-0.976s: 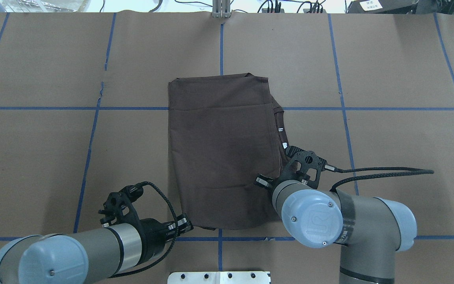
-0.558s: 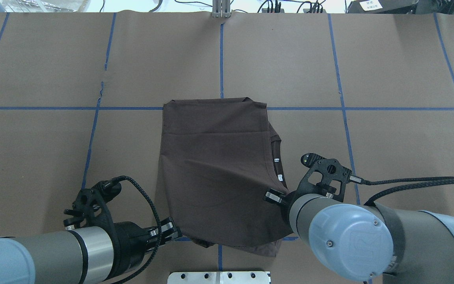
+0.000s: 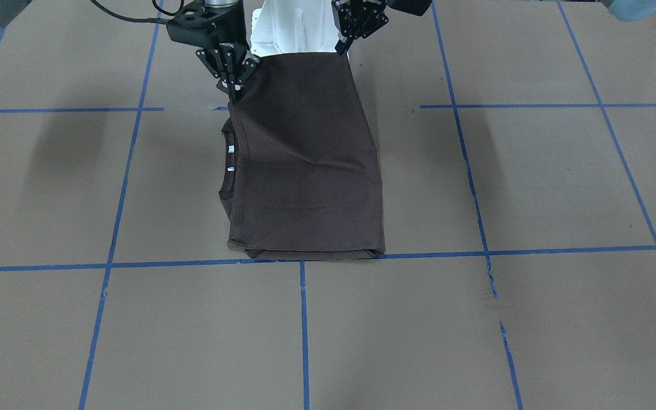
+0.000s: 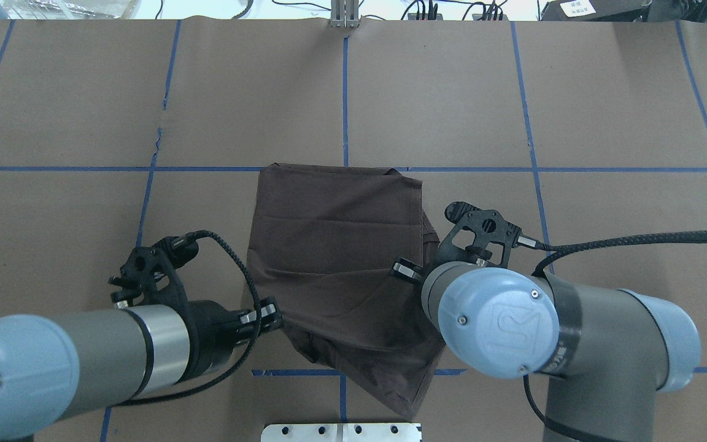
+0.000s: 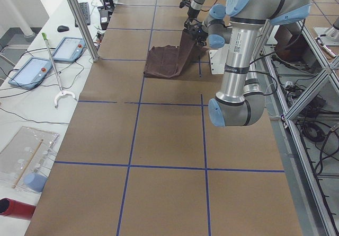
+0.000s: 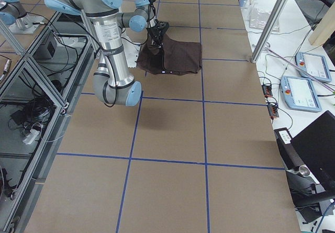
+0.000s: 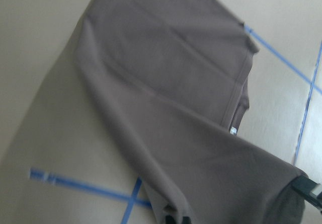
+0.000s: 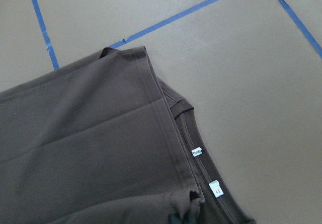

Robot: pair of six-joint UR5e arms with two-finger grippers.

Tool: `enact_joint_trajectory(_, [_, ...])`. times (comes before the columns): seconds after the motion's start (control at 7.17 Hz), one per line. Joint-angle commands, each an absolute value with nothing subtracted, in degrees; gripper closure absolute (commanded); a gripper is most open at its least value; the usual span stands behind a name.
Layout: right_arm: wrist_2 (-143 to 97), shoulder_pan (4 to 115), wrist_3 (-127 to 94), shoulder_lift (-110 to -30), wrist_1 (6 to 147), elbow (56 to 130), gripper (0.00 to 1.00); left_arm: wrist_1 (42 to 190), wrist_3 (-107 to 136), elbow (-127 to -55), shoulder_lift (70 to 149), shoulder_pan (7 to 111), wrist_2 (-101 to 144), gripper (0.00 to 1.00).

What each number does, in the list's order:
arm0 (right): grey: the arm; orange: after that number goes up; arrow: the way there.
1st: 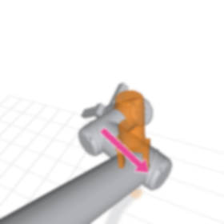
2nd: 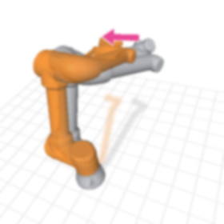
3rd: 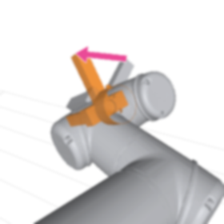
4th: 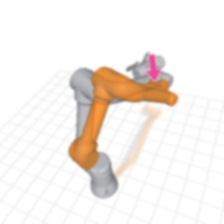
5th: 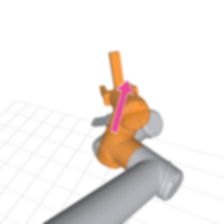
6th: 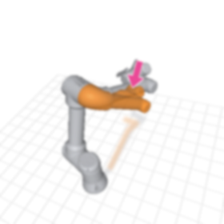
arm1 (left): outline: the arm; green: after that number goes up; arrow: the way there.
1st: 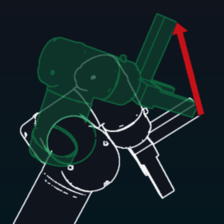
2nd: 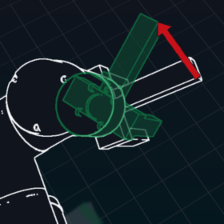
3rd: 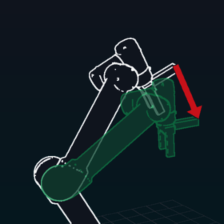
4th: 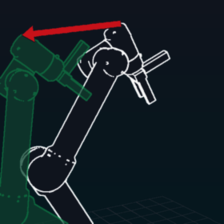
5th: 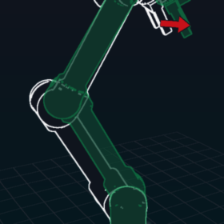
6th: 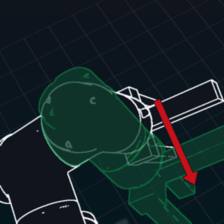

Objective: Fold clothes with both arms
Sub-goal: 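Lift the near edge with both grippers and fold it toward the far edge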

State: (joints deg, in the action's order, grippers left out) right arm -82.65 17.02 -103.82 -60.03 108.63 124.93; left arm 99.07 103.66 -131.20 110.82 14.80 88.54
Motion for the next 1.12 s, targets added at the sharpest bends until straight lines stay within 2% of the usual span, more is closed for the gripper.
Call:
enact_joint_trajectory(0.0, [-86.65, 24.23, -101.61, -56.62, 101.2, 114.32, 1.0, 98.7, 96.28, -120.99, 117.57, 24.92, 92.98, 1.0])
enact_joint_trajectory(0.14, [-86.66, 26.08, -100.3, -54.6, 98.47, 109.04, 1.0, 99.57, 92.33, -116.33, 119.6, 30.01, 94.73, 1.0])
enact_joint_trajectory(0.42, [-86.84, 28.81, -100.02, -50.9, 94.07, 99.1, 1.0, 102.46, 87.65, -101.5, 126.88, 35.66, 95.62, 1.0])
enact_joint_trajectory(0.7, [-86.84, 30.05, -100.02, -48.61, 85.21, 87.24, 1.0, 112.54, 84.65, -87.87, 128.83, 37.52, 95.28, 1.0])
enact_joint_trajectory(0.98, [-86.84, 30.41, -99.23, -48.52, 83.5, 83.77, 1.0, 116.97, 83.76, -80.1, 130.25, 37.44, 95.1, 1.0])
